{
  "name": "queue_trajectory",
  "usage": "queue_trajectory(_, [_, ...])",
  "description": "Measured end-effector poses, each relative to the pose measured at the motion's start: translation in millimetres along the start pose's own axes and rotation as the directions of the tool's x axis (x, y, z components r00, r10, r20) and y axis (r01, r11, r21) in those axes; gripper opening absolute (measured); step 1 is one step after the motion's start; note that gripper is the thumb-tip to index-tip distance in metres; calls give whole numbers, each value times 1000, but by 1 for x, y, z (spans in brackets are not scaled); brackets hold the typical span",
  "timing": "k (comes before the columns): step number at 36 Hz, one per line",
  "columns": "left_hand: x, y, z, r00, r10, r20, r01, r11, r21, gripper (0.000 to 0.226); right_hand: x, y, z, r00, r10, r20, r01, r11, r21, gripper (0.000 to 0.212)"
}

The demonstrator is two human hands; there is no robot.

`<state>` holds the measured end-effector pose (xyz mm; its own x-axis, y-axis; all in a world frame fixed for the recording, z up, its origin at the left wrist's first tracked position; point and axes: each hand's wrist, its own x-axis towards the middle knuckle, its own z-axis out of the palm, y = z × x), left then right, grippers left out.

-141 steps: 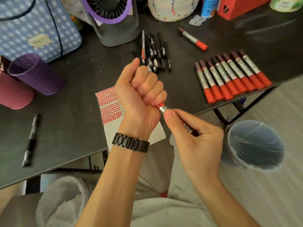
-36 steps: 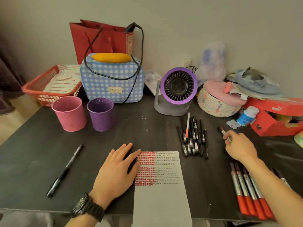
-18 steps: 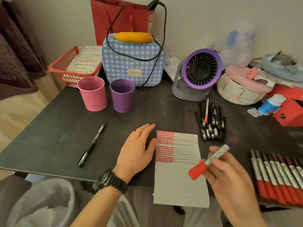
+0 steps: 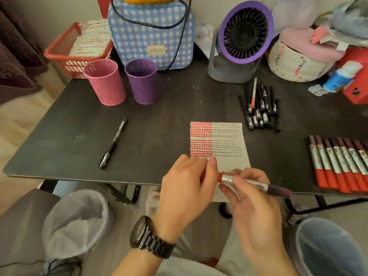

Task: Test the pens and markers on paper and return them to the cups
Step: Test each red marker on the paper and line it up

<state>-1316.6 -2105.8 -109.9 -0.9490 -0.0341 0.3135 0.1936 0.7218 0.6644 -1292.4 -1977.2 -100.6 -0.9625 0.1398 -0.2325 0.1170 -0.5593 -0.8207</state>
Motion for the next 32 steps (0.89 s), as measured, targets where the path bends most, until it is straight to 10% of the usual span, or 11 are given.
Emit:
queue_trajectory(10, [-6,19,18,973,113,-199,-92,989,112,43,11,-16,22,995,96,-38,-67,883,464,29])
queue_trajectory(19, [-7,24,20,972,179,-151,-162,979,124,48,26,-32,15,977,195,-86,-131,868,478,50])
queue_trajectory(27, [2,-7,3,933,-343,107,357,917,-179,54,57,-53,-3,987,72,141,-125,897,423,47])
queue_trajectory(32, [13,-31,-24,895,-431,-118,383,876,-293,66,81,-61,-22,982,94,165,-149,921,360,52])
